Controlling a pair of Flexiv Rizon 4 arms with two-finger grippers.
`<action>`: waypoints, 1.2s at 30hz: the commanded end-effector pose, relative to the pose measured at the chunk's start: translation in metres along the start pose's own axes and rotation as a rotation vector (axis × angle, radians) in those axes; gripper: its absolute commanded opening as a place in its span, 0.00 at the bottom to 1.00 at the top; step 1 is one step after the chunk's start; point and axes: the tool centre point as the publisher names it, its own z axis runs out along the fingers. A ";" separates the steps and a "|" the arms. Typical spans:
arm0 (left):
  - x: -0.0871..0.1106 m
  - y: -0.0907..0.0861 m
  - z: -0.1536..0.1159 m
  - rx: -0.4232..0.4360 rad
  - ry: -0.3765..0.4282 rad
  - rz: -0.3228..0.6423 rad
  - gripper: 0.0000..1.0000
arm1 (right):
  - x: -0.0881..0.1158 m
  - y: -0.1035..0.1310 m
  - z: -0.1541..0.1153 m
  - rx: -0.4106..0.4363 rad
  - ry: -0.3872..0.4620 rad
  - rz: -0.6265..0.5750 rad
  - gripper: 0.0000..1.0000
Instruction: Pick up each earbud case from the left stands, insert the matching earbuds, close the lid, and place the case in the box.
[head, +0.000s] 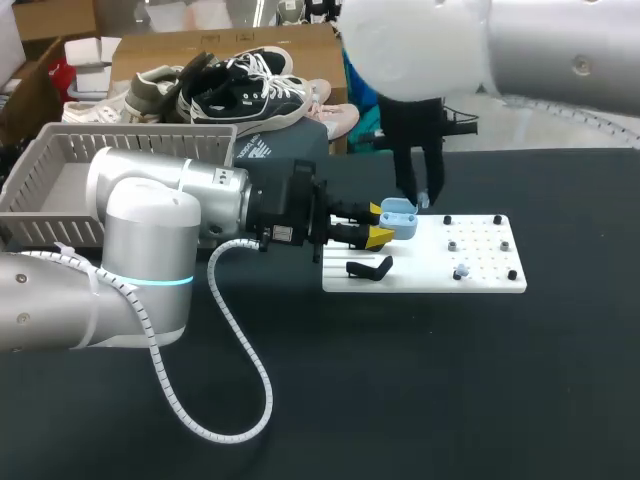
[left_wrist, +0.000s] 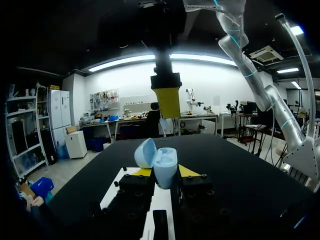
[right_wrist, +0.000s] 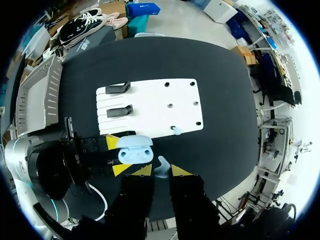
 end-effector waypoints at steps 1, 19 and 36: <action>0.001 0.000 0.000 -0.002 -0.002 0.001 0.00 | 0.011 -0.007 0.004 -0.038 -0.020 -0.001 0.00; 0.001 0.000 0.000 -0.002 -0.002 0.001 0.00 | 0.018 0.000 0.003 -0.106 -0.015 -0.004 0.00; 0.001 0.000 0.000 -0.002 -0.002 0.001 0.00 | 0.011 0.008 -0.002 -0.144 0.045 0.170 0.00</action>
